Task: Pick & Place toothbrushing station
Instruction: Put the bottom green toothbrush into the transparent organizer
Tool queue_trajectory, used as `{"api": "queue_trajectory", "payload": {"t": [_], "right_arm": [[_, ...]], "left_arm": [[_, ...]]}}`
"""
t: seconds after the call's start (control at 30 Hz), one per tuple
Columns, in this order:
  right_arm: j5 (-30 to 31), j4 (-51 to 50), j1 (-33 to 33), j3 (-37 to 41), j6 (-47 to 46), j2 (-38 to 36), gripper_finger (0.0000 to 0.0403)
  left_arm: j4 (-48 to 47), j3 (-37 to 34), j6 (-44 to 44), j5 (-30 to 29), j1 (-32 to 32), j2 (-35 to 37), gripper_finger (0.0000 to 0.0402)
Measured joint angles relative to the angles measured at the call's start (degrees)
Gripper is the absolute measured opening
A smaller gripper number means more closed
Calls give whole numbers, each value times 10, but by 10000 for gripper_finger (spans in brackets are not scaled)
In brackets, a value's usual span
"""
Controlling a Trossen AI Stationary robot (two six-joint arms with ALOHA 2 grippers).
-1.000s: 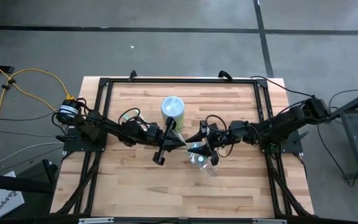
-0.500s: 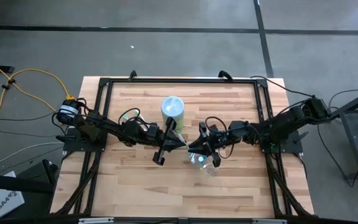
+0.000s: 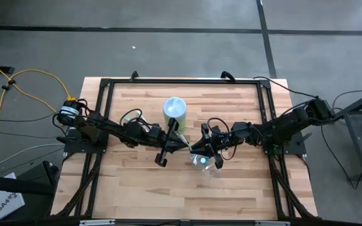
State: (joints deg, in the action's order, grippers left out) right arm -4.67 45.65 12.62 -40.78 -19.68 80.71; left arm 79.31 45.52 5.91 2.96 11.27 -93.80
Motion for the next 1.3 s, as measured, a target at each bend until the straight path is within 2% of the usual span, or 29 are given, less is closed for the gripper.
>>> {"api": "queue_trajectory", "payload": {"t": [0.33, 0.5, 0.63, 0.93, 1.3], "right_arm": [[0, 0, 0, 0, 4, 0, 48], [0, -1, 0, 0, 16, 0, 13], [0, -1, 0, 0, 18, 0, 9], [-2, -1, 0, 0, 20, 0, 5], [-19, 1, 1, 0, -8, -11, 4]], "left_arm": [[-6, 0, 1, 1, 0, 0, 3], [-7, 0, 1, 1, 0, 0, 3], [-8, 0, 1, 1, 0, 0, 9], [-27, 0, 1, 11, 0, 1, 42], [-72, 0, 0, 12, 4, 1, 115]]}}
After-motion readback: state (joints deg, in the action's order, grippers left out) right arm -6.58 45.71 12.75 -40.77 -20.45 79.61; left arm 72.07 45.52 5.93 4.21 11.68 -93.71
